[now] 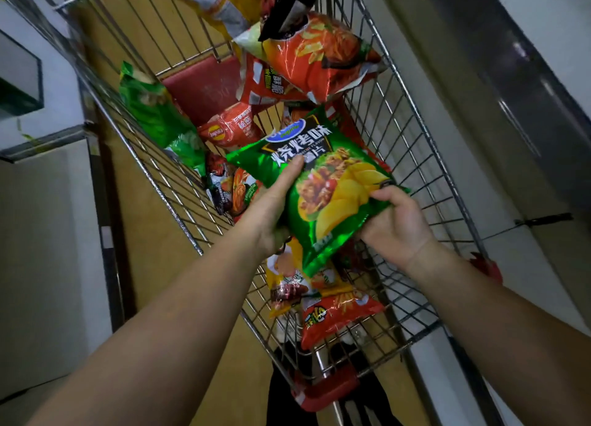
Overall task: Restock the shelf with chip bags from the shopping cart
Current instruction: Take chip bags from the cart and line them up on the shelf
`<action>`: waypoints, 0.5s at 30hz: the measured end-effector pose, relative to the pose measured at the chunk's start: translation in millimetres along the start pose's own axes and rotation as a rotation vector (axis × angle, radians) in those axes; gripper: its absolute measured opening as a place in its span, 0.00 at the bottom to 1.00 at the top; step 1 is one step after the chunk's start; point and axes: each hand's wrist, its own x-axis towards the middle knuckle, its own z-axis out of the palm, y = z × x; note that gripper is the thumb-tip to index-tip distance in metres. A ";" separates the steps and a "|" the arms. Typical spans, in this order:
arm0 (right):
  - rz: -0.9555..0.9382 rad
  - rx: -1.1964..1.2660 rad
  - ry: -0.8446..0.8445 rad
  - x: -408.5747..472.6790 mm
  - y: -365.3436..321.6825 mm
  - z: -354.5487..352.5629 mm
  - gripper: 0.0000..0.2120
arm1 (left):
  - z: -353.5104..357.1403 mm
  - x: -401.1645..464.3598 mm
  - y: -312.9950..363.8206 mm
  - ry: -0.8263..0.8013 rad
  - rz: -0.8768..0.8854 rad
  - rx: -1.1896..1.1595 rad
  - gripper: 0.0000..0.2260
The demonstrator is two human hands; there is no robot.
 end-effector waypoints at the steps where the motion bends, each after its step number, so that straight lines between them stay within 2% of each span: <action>1: 0.014 -0.050 -0.003 2.2 3.2 2.2 0.19 | -3.4 -0.1 3.2 0.027 0.016 -0.043 0.42; 2: 0.022 -0.137 0.004 3.9 6.5 2.0 0.15 | -9.1 0.6 5.8 0.077 0.033 -0.057 0.40; 4: 0.090 -0.385 0.015 8.3 16.2 -5.3 0.14 | -24.5 2.4 9.7 0.195 0.070 0.004 0.37; 6: 0.203 -0.658 0.064 13.7 29.2 -17.0 0.23 | -42.3 5.2 10.4 0.306 0.122 0.128 0.34; 8: 0.248 -0.832 0.163 19.5 41.9 -23.6 0.28 | -55.5 6.2 13.2 0.352 0.143 0.251 0.38; 11: 0.263 -0.950 0.254 33.1 63.3 -26.0 0.27 | -65.1 5.3 18.6 0.371 0.107 0.354 0.49; 15: 0.292 -1.049 0.273 55.8 98.8 -26.7 0.32 | -68.8 6.5 21.7 0.394 0.095 0.522 0.48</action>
